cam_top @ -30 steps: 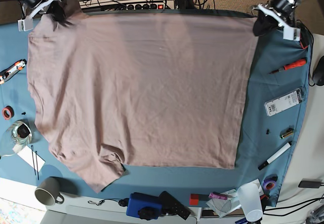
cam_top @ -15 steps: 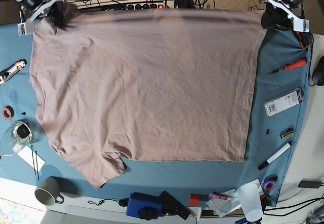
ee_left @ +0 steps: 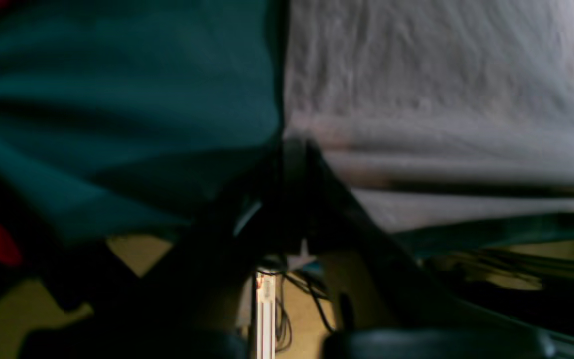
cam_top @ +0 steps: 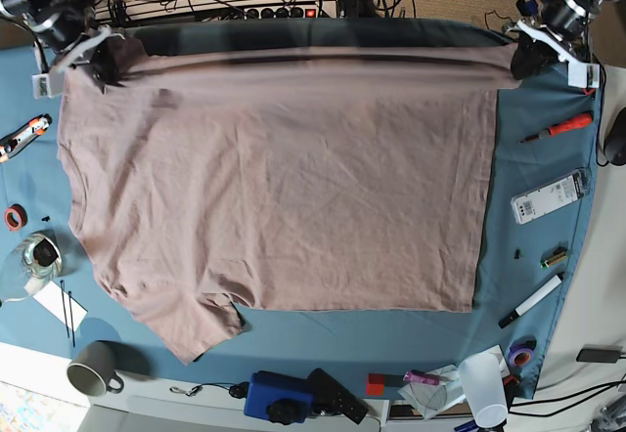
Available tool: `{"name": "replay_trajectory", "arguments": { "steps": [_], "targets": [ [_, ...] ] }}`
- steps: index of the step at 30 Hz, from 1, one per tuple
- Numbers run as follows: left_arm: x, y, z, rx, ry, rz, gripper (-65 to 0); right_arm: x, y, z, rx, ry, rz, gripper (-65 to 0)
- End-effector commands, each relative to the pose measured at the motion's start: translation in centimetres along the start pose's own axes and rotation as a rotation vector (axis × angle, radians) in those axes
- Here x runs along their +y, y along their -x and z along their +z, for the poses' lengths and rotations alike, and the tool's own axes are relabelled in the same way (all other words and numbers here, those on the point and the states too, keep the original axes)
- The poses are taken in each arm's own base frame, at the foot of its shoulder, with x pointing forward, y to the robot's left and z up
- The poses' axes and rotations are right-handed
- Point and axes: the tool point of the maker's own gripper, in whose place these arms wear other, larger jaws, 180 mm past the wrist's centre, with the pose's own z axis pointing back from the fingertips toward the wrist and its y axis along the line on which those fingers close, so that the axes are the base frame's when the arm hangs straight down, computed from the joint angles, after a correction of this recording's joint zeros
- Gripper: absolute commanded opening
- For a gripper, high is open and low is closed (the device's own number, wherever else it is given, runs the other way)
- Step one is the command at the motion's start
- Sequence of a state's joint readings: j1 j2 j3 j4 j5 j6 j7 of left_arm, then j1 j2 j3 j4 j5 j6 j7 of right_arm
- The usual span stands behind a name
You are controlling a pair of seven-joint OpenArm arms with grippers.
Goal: Fold the T-shirt properly
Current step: 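Lift the shoulder edge and fold it over toward the hem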
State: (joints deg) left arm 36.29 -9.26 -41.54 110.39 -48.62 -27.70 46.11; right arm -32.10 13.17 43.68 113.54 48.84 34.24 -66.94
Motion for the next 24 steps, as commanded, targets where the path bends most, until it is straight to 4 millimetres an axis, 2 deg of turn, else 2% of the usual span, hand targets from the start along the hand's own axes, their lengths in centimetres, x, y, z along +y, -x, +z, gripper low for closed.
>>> {"name": "replay_trajectory", "arguments": {
  "steps": [1, 4, 12, 14, 17, 22, 24],
  "targets": [
    [0.7, -1.0, 0.3, -0.027, -0.037, -0.014, -65.0, -0.6, -1.6, 0.2, -0.036, 0.028, 0.042, -65.0],
    [0.9, -1.6, -0.5, -0.024, -0.057, -0.033, -65.0, -0.4, -2.4, -1.0, -0.031, 0.052, 0.094, -65.0],
    [-1.6, -4.0, -3.6, -0.062, -0.011, -0.180, -65.0, 0.1, -4.8, -3.2, -0.054, 0.102, 0.194, -65.0],
    [-1.6, -4.7, -4.3, -0.075, -0.040, -0.207, -65.0, 0.2, -5.2, -3.6, -0.060, 0.121, 0.220, -65.0],
    [-1.1, -6.3, -5.0, -0.103, -0.093, -0.213, -65.0, 0.2, -6.2, -4.1, -0.087, 0.152, 0.249, -65.0],
    [-2.0, -9.1, -5.7, -0.170, -0.074, -0.228, -65.0, 0.3, -8.2, -4.3, -0.144, 0.162, 0.265, -65.0],
    [-2.6, -9.5, -6.4, -0.171, -0.052, -0.240, -65.0, 0.3, -9.0, -4.5, -0.167, 0.160, 0.263, -65.0]
  ]
}}
